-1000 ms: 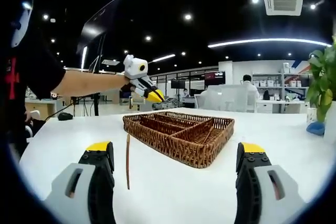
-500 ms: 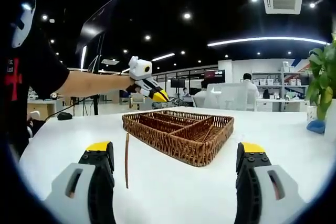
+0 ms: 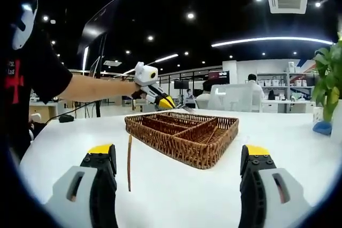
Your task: Arrange the knives, forks, and spoons in their matching storage slots by inserting each utensil handle-first until every utensil is classified and aligned in the correct compartment
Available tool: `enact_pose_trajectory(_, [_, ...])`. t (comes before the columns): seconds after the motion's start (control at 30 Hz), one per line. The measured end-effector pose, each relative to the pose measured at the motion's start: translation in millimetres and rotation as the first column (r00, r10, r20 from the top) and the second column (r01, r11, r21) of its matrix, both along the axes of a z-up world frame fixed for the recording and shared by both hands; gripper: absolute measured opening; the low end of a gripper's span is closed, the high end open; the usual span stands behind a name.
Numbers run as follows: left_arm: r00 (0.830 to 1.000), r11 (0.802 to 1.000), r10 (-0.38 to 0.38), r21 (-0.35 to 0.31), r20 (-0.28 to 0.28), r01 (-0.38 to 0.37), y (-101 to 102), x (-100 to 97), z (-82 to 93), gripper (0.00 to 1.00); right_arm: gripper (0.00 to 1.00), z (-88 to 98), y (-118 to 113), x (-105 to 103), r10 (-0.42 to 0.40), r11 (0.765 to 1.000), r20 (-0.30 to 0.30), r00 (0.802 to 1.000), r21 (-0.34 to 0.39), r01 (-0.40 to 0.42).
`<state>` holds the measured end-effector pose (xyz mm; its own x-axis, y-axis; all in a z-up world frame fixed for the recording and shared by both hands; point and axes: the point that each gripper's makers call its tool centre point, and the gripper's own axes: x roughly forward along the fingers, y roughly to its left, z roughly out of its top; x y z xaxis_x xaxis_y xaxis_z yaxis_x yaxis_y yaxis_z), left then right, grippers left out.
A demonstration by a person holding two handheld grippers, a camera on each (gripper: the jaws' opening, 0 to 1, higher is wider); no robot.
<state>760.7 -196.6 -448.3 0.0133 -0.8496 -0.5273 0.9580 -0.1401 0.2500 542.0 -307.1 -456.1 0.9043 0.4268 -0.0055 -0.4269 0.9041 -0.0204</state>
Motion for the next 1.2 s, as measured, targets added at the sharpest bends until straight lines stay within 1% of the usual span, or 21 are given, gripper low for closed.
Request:
enact_pose_trajectory(0.1, [1.000,1.000,-0.004,0.014,-0.011,0.004,-2,-1.7,-8.6,0.01,1.00,-0.8,0,0,0.002,1.000,-0.003,1.000,-0.002,-0.002])
enact_pose_trajectory(0.17, [1.000,1.000,-0.002,0.022,-0.007,0.002,-4,-1.0,-12.6,0.01,1.00,-1.2,-1,1,0.000,1.000,-0.005,1.000,-0.002,0.000])
enact_pose_trajectory(0.33, [0.999,1.000,-0.001,0.029,-0.047,0.002,-8,0.4,-25.2,0.01,1.00,0.9,-4,1,-0.009,1.000,0.002,1.000,0.006,0.009])
enact_pose_trajectory(0.4, [0.999,0.999,0.002,0.039,-0.052,0.000,-9,2.1,-31.5,0.01,1.00,0.5,-3,1,-0.008,1.000,0.001,1.000,0.007,0.008])
enact_pose_trajectory(0.6, [0.997,0.999,0.000,0.045,-0.079,0.004,-11,1.9,-38.8,0.01,1.00,-1.2,-1,2,-0.005,1.000,-0.002,1.000,0.005,0.005])
enact_pose_trajectory(0.73, [0.994,0.998,-0.002,0.059,-0.106,0.008,-9,2.7,-47.0,0.01,1.00,0.4,-3,2,-0.012,1.000,0.007,1.000,0.010,0.012])
enact_pose_trajectory(0.97, [0.992,0.998,-0.004,0.064,-0.123,0.012,-9,4.4,-55.4,0.01,1.00,-1.3,-3,2,-0.009,1.000,0.000,1.000,0.018,0.009])
enact_pose_trajectory(1.07, [0.992,0.998,-0.006,0.069,-0.127,0.014,-10,4.4,-58.2,0.01,1.00,-2.7,-3,3,-0.013,1.000,-0.001,1.000,0.009,0.013])
enact_pose_trajectory(1.17, [0.989,0.998,-0.010,0.064,-0.145,0.019,-10,3.8,-59.1,0.01,1.00,-2.7,-5,3,-0.016,1.000,0.000,1.000,0.013,0.016])
enact_pose_trajectory(1.2, [0.989,0.997,-0.012,0.075,-0.150,0.024,-10,3.1,-64.5,0.01,1.00,-2.7,-5,3,-0.011,1.000,-0.006,1.000,0.024,0.011])
